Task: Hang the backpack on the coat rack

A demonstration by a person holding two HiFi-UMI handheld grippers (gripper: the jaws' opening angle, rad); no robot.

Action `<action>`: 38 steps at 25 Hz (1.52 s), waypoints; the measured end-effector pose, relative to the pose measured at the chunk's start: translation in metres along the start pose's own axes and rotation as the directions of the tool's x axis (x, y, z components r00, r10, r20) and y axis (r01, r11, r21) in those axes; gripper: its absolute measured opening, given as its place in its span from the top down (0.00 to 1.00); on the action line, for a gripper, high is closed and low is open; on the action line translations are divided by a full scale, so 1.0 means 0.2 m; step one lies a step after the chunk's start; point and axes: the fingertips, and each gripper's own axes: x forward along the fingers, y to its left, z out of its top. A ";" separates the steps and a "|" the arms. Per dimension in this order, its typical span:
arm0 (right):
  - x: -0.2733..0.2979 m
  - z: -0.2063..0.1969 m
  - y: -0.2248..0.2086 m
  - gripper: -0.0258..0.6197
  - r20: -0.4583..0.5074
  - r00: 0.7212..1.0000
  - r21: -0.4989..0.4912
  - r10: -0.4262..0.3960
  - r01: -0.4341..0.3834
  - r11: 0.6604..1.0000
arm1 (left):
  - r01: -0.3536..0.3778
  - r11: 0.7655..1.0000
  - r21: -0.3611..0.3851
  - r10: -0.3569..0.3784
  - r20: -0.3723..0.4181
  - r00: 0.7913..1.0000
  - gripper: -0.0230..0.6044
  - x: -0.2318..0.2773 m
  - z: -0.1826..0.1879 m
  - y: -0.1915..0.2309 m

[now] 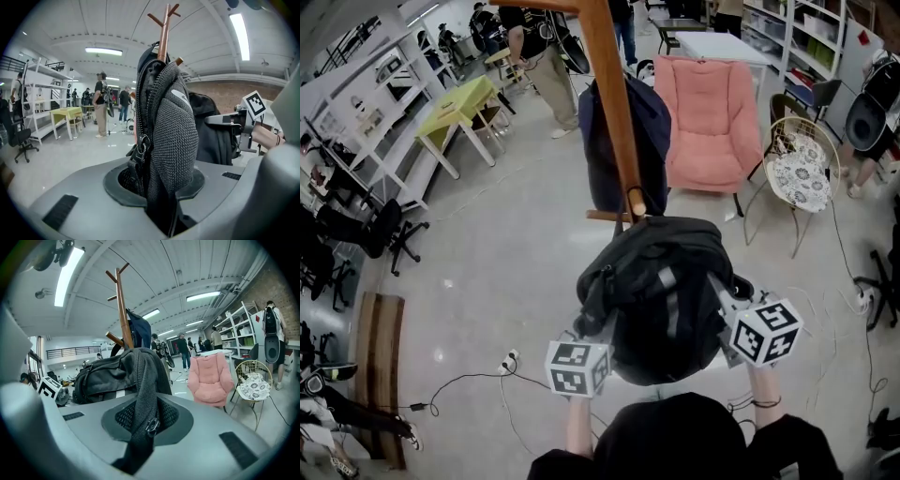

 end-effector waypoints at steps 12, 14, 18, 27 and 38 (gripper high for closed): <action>0.02 -0.02 -0.03 0.90 0.012 1.000 -0.029 -0.002 0.002 1.000 | -0.011 1.000 0.008 0.011 0.029 1.000 0.74 0.04 -0.02 0.03; 0.02 -0.02 -0.03 0.90 0.014 1.000 -0.043 -0.005 0.006 0.999 | -0.012 1.000 0.010 0.012 0.033 0.999 0.74 0.04 -0.02 0.03; 0.02 -0.02 -0.03 0.88 0.014 1.000 -0.057 -0.017 0.017 0.998 | -0.020 1.000 0.007 0.020 0.039 0.999 0.71 0.04 -0.02 0.03; 0.00 -0.03 0.01 0.75 0.044 0.999 -0.013 0.029 -0.028 1.000 | -0.061 0.998 0.005 0.061 0.043 0.997 0.66 0.03 -0.03 0.03; -0.12 0.04 0.00 0.71 0.105 0.994 -0.031 -0.001 0.004 1.000 | -0.102 0.995 -0.016 0.103 0.129 0.986 0.55 -0.12 0.02 0.03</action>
